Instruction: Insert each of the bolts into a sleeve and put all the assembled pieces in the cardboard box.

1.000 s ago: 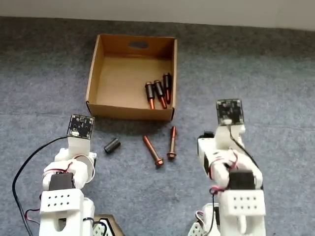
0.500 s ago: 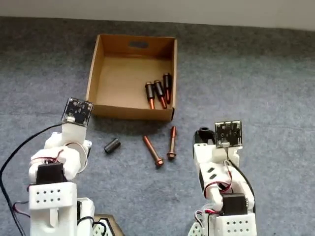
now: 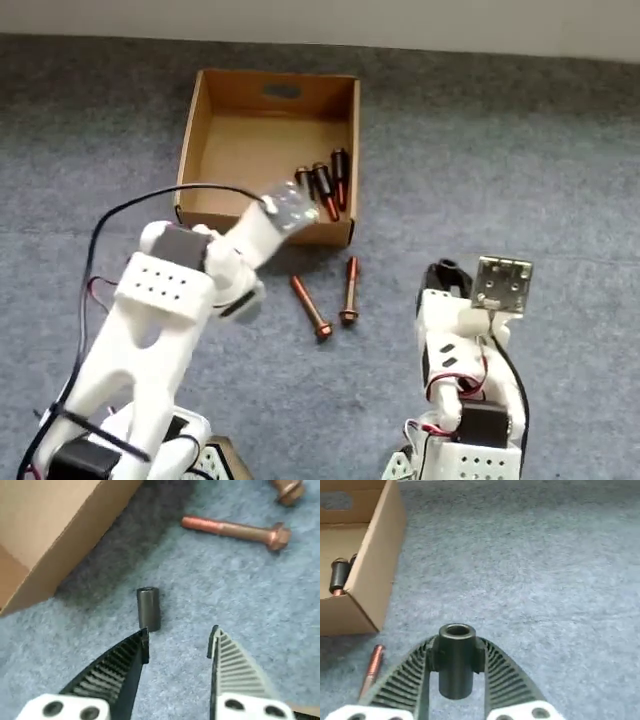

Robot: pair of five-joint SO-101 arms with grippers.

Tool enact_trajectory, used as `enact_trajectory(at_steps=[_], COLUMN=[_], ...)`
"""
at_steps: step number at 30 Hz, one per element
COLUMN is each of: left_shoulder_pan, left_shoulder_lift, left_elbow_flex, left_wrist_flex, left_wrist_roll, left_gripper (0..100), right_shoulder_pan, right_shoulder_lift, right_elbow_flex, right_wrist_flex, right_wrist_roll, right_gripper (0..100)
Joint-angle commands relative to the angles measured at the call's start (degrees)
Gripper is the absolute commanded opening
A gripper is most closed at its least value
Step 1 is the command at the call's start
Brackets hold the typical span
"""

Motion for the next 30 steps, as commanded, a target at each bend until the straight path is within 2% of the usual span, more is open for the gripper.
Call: enact_trajectory(at_steps=[1, 7, 12, 18, 30], left_shoulder_pan=[6.2, 10.2, 11.5, 11.9, 12.3], left_shoulder_lift=[0.7, 0.9, 1.8, 13.8, 25.7], left_elbow_flex=[-2.7, -0.5, 1.5, 1.4, -8.6], left_wrist_flex=[-1.7, -13.3, -18.1, -26.1, -28.0], left_wrist_roll=[-4.5, -8.9, -9.2, -9.0, -9.0], left_gripper=[21, 21, 21, 21, 21], right_shoulder_pan=[4.0, 5.1, 5.1, 5.3, 5.3], right_shoulder_lift=[-0.8, -0.6, -0.6, -0.6, -0.7], right_elbow_flex=[-0.7, -0.7, -0.8, -0.8, -0.8], right_wrist_flex=[0.2, 0.3, 0.3, 0.3, 0.3], right_wrist_roll=[-2.5, -2.5, -2.5, -2.5, -2.5], right_gripper=[0.6, 0.6, 0.6, 0.6, 0.6])
